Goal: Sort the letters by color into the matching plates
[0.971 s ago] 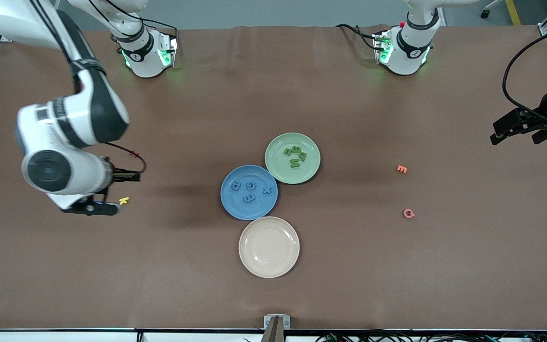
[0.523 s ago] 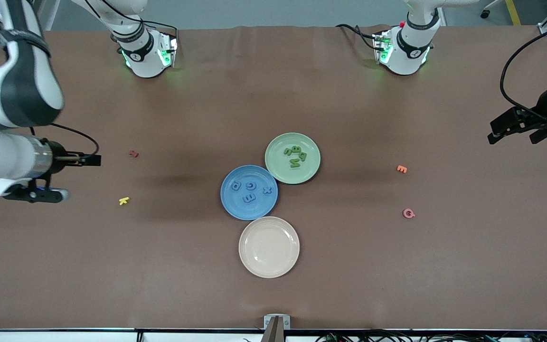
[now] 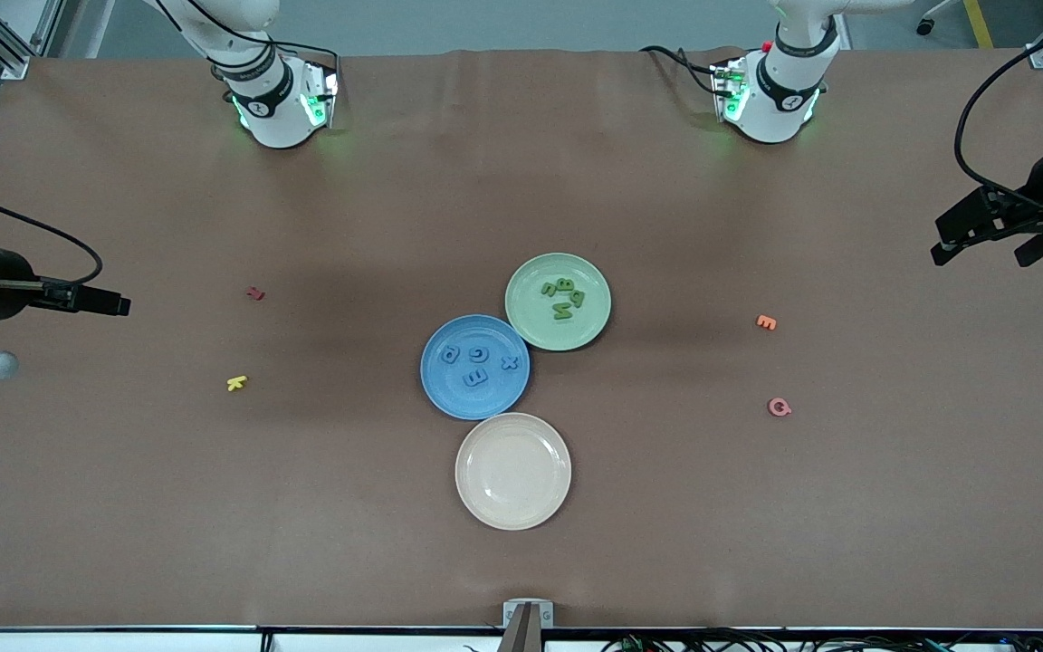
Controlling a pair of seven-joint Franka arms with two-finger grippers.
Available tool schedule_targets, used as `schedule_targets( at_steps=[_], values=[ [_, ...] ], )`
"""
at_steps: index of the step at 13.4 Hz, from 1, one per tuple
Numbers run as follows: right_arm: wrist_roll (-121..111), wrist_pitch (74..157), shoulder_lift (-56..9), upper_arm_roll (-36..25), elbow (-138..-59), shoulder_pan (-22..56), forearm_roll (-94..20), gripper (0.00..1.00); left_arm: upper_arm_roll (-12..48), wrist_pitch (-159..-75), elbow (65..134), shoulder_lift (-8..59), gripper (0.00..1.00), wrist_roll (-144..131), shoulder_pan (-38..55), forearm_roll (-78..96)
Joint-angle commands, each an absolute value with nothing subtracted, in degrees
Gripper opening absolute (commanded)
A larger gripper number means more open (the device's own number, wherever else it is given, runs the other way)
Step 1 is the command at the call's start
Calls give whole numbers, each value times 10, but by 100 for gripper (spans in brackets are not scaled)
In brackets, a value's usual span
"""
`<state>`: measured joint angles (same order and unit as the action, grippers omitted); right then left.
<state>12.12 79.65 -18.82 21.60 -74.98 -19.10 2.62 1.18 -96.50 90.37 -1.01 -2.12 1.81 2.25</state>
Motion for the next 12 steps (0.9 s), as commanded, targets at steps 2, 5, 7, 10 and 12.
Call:
schedule_targets(
  at_steps=[2,5,7,10,12],
  values=[
    [133,769,-161,221,-747,-191,21,100,11,-955,893,-11,100,-23,18,14],
    [127,754,-129,222,-759,-191,20,100,11,-955,893,-11,100,-22,18,18],
    [125,745,-109,223,-763,-190,19,100,11,-955,893,-11,100,-23,18,18],
    [103,733,-78,224,-772,-192,15,100,11,-955,893,-11,100,-23,18,18],
    [82,732,-59,222,-787,-193,12,100,11,-955,893,-12,100,-23,18,18]
  ],
)
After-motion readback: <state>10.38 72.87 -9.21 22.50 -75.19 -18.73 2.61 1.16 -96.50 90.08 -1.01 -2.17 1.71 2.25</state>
